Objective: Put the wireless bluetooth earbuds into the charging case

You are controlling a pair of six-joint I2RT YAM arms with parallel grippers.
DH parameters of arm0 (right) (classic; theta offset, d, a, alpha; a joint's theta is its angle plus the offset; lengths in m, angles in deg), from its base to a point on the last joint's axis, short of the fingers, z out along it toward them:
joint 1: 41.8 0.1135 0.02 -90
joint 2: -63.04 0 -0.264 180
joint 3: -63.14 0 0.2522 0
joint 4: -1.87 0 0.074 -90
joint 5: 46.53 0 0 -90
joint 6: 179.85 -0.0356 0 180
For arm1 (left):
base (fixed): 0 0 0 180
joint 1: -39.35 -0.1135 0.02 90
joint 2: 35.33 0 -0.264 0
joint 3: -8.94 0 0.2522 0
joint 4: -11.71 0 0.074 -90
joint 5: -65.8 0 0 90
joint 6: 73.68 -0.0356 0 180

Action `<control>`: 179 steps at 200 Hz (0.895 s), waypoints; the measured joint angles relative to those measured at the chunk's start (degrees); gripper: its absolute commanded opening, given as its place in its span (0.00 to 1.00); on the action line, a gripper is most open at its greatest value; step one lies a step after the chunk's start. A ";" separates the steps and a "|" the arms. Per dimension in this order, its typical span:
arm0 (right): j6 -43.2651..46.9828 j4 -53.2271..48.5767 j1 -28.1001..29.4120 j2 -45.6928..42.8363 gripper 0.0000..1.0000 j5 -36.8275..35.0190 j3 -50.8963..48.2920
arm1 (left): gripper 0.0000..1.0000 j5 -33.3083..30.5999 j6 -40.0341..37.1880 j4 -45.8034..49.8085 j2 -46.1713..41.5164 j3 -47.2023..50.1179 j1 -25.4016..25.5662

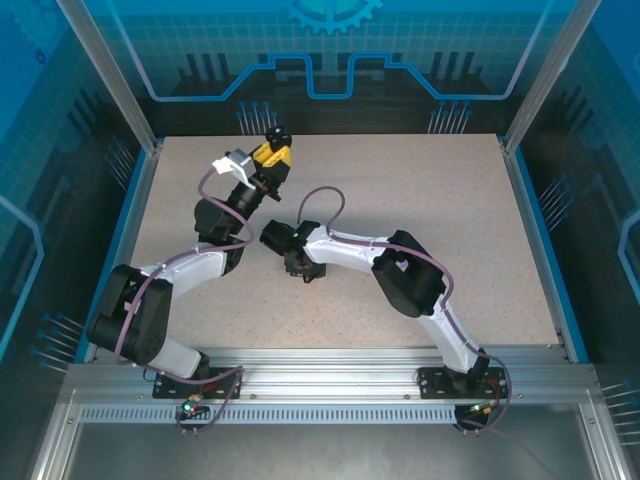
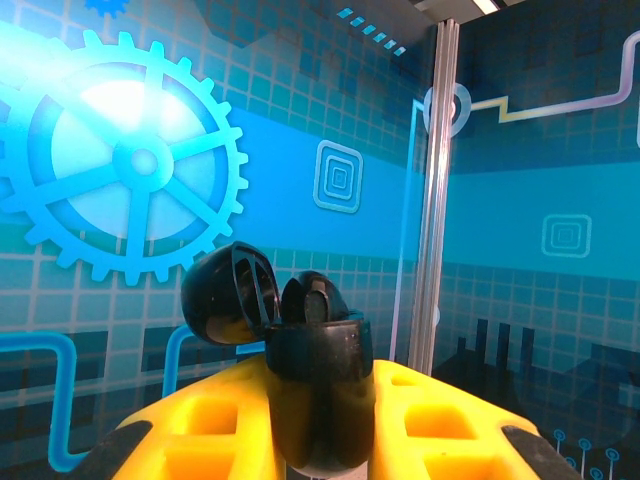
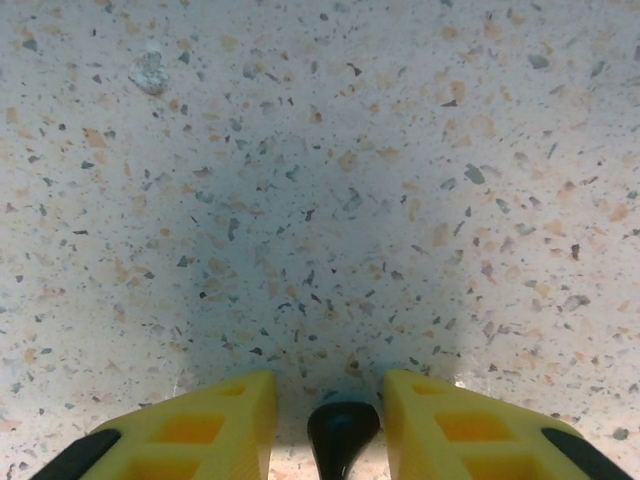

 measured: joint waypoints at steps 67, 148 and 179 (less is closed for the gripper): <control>-0.63 1.33 -0.11 -0.61 0.29 0.33 -1.07 | 0.00 0.00 0.00 0.00 -0.02 0.33 0.00; -0.63 2.67 -0.11 -1.27 0.20 0.63 -2.10 | 0.00 0.00 0.00 0.00 -0.02 0.33 0.00; -0.61 4.02 -0.26 -2.23 0.19 0.66 -3.61 | 0.00 0.00 0.00 0.00 -0.24 0.33 0.00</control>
